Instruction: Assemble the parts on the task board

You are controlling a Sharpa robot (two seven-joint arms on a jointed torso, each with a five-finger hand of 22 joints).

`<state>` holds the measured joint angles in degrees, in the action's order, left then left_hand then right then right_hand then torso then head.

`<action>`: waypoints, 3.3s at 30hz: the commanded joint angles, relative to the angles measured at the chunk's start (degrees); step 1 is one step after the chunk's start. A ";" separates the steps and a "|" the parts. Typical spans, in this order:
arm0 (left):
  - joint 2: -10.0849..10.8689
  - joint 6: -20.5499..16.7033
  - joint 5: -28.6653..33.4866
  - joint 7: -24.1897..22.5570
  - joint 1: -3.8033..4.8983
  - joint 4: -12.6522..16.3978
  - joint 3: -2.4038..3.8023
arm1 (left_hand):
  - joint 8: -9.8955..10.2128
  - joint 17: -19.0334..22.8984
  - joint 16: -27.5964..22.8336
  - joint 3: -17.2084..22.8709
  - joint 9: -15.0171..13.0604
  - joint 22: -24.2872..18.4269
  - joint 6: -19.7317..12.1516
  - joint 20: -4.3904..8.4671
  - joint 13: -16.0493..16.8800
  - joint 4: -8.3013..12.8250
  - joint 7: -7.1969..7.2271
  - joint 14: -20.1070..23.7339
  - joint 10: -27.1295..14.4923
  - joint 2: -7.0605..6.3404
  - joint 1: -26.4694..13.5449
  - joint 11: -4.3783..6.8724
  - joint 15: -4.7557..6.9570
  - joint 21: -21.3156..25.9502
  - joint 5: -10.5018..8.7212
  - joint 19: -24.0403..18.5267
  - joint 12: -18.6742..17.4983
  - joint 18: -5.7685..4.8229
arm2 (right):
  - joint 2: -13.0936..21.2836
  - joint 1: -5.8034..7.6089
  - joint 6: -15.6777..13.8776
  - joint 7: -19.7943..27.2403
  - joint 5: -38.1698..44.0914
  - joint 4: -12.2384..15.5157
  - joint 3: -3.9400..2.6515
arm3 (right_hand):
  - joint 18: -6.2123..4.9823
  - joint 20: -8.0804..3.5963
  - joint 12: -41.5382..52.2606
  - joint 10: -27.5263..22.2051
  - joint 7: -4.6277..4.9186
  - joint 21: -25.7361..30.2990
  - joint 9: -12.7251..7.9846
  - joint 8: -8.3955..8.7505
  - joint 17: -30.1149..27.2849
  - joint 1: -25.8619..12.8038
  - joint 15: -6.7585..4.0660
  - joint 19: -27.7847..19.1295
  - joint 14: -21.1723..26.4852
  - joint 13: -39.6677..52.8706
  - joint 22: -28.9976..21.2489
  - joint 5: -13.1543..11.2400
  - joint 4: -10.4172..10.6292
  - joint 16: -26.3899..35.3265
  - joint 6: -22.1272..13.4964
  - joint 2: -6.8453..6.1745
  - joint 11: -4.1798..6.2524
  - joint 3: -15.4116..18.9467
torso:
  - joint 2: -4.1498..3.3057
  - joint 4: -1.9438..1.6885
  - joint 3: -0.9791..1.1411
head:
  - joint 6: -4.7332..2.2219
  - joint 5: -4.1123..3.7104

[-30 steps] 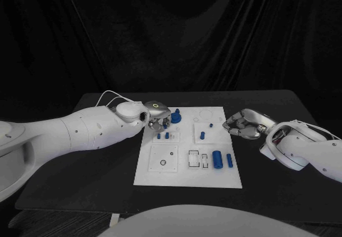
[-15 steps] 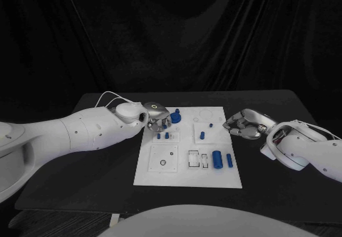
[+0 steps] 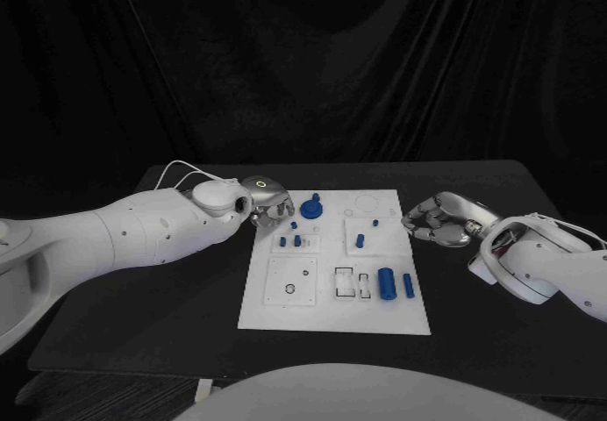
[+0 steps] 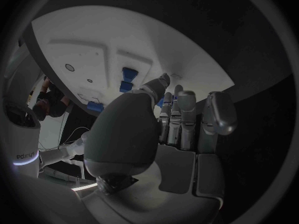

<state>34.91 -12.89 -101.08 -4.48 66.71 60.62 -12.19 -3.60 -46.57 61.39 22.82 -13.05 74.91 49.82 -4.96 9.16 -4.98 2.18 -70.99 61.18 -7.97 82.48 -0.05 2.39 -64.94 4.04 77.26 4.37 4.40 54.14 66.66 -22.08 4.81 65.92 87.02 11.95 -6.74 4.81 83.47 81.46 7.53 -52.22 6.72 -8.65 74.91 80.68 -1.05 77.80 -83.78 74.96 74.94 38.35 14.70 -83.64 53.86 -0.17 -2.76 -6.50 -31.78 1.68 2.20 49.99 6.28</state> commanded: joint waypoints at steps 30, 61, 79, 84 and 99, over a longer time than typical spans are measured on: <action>16.35 14.99 86.92 -38.20 0.58 15.35 -0.01 | 2.34 46.57 -61.39 -30.64 11.74 -73.22 -40.31 -4.32 -9.16 -11.95 2.86 70.99 -61.18 9.27 -16.28 7.41 -3.76 64.78 3.76 -77.33 -4.37 5.47 | -7.13 10.67 7.69 -8.69 40.21 -1.77 -0.07 | -0.16 -0.83 -68.99 -37.63 -2.50 1.63 -1.91 3.75 3.61 3.49 -1.21 1.31 -2.95 -65.64 5.37 -32.40 -0.75 3.26 -4.04 -11.56 -0.79 -6.48 | 0.17 -0.38 -0.50 | 0.01 -2.25; 19.48 17.50 91.09 -40.10 -0.80 22.20 -0.04 | 2.25 46.57 -61.39 -33.91 11.66 -72.77 -39.70 -6.44 -9.16 -11.70 1.14 70.99 -61.18 16.63 -13.36 5.04 -5.68 64.66 8.46 -77.23 -4.37 5.80 | -15.97 2.37 6.04 -2.14 40.80 -14.93 -0.08 | 0.32 0.59 -67.32 -26.88 0.62 0.46 -2.55 3.42 4.71 4.47 0.85 2.96 -3.61 -71.04 6.32 -27.90 -2.66 2.46 0.34 -9.83 -2.53 -9.72 | -0.05 -1.20 -1.27 | 0.01 -4.67; 19.91 18.06 91.09 -39.74 -0.91 22.59 -0.04 | 2.16 46.57 -61.39 -35.50 11.58 -71.97 -38.88 -7.98 -9.16 -11.63 -0.07 70.99 -61.18 17.79 -10.28 2.86 -7.05 64.52 11.52 -77.06 -4.37 5.84 | -19.16 0.20 4.22 0.21 39.08 -20.38 -0.08 | 0.26 0.86 -69.14 -24.51 -0.17 0.60 -2.68 3.88 4.66 4.42 1.01 2.89 -3.52 -71.36 6.40 -25.23 -3.81 2.53 0.49 -9.83 -2.49 -12.37 | 0.03 -1.26 -1.30 | 0.01 -3.98; 19.99 18.26 91.09 -39.63 -1.00 22.45 -0.05 | 2.13 46.57 -61.39 -35.63 11.56 -71.72 -38.67 -8.36 -9.15 -11.46 -0.43 70.99 -61.17 18.17 -8.82 2.17 -7.54 64.47 13.45 -76.98 -4.36 5.86 | -19.69 0.05 4.29 0.61 38.48 -21.20 -0.08 | 0.28 1.11 -70.30 -23.86 -0.11 0.56 -2.66 4.02 4.72 4.41 1.34 2.85 -3.51 -71.38 6.44 -22.92 -4.50 2.47 0.69 -9.81 -2.67 -14.61 | 0.03 -1.28 -1.35 | 0.01 -3.89; 19.88 18.60 91.08 -39.51 -1.36 22.15 -0.05 | 2.03 46.57 -61.39 -35.63 11.48 -70.63 -37.95 -9.06 -8.85 -10.88 -1.00 70.99 -60.27 18.57 -5.69 0.73 -8.34 64.23 16.98 -76.63 -4.03 5.93 | -20.98 -0.18 5.59 0.87 38.05 -23.25 -0.08 | 0.24 1.15 -71.61 -21.27 0.44 0.27 -1.15 1.65 4.76 3.91 1.34 2.69 -3.45 -71.25 6.48 -22.69 -6.50 2.41 5.76 -9.38 -2.43 -18.22 | 0.06 -1.27 -1.38 | 0.01 -3.61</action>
<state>54.89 4.89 -10.51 -38.76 65.44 82.73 -12.30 -1.43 -0.05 0.21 -12.86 -1.49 4.20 11.89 -13.65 0.21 -16.12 1.42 0.08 0.93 10.75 76.19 1.08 -5.44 -0.41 20.64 0.75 0.20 9.76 33.23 66.64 -16.60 5.41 104.22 63.94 11.91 -6.71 5.75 12.20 59.89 7.97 -51.63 5.51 -6.71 74.90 84.67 -0.10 80.56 -83.94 3.64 74.90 15.74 8.13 -81.04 59.37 -9.87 -5.20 -24.45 -31.73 0.37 0.83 49.99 2.55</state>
